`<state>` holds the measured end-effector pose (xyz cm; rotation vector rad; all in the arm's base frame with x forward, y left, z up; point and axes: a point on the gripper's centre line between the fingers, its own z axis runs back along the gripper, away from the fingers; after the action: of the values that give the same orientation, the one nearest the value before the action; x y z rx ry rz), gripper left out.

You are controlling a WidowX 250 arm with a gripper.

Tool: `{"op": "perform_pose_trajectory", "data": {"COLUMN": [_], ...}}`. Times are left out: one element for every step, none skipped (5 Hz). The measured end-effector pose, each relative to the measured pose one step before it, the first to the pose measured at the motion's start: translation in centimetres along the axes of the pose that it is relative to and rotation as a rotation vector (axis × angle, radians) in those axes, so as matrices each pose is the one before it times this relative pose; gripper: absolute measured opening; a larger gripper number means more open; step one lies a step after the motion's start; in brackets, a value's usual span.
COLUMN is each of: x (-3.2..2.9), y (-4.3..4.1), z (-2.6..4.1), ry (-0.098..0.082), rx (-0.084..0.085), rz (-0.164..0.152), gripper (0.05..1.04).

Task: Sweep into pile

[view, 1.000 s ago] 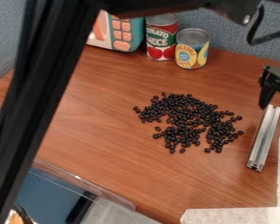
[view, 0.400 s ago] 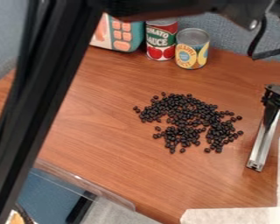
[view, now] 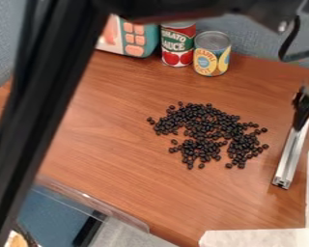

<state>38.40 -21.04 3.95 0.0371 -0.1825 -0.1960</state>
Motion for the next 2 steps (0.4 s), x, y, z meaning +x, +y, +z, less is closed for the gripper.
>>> {"op": "perform_pose_trajectory", "data": {"x": [0.252, -1.772], "y": [0.390, 0.397], "z": [2.637, -0.298], "ry": [-0.0615, 0.0233], "rx": [0.0054, -0.0040], "rz": [0.0136, 0.0350], "gripper": [1.000, 1.000]}}
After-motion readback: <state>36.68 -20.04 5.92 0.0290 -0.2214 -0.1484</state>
